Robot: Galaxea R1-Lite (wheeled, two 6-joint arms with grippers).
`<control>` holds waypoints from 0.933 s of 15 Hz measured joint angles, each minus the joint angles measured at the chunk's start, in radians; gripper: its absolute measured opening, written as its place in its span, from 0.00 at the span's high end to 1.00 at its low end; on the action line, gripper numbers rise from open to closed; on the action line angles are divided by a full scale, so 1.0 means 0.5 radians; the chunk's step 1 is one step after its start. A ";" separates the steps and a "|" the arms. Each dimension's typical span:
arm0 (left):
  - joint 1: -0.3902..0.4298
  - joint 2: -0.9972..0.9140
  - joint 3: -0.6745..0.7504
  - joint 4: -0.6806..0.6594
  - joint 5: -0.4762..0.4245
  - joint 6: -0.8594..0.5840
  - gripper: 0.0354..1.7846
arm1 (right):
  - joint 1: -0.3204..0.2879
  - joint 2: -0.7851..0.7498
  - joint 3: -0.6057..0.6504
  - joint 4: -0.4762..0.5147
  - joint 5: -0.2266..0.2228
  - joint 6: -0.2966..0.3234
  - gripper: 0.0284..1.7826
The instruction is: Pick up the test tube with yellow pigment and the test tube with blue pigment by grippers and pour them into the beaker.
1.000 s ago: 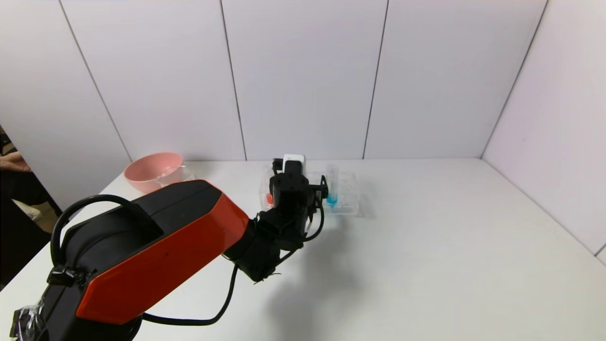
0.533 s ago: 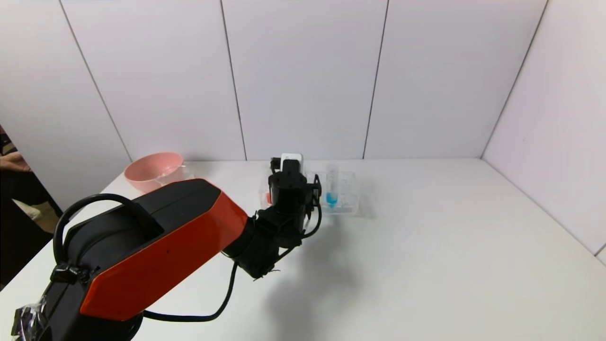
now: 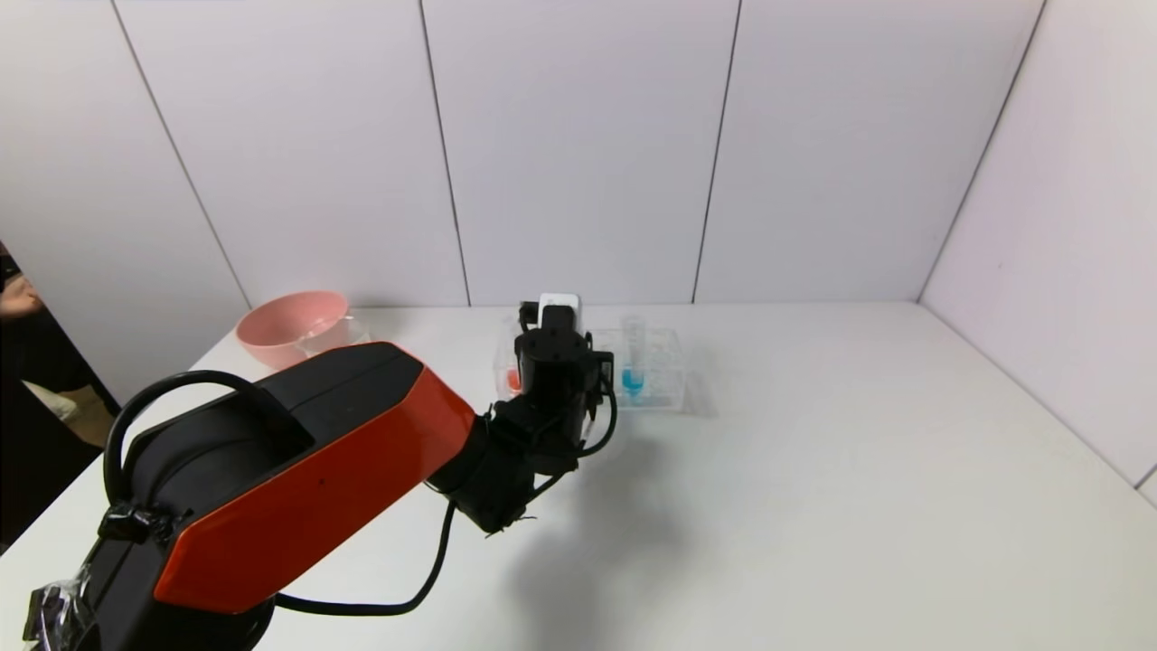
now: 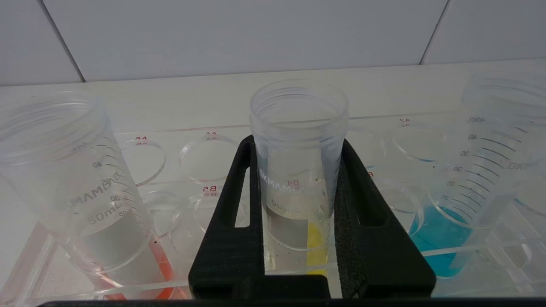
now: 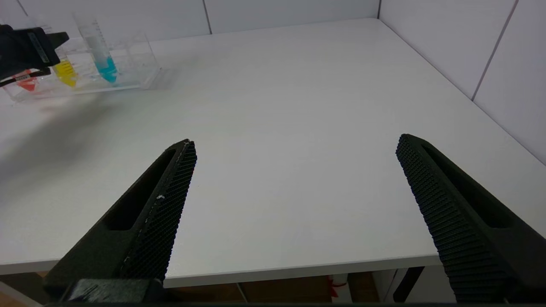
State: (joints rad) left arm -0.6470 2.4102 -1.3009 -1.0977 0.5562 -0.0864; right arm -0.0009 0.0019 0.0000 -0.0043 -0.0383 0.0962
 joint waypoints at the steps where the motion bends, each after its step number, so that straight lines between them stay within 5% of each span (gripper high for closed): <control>1: 0.000 -0.001 0.000 0.000 0.001 0.001 0.75 | 0.000 0.000 0.000 0.000 0.001 0.000 0.04; 14: -0.024 -0.217 0.023 0.172 0.023 0.015 0.75 | 0.000 0.000 0.000 0.001 0.000 -0.001 0.04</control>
State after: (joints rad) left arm -0.6589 2.3019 -1.2896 -1.0117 0.5677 -0.0787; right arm -0.0009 0.0019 0.0000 -0.0038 -0.0383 0.0957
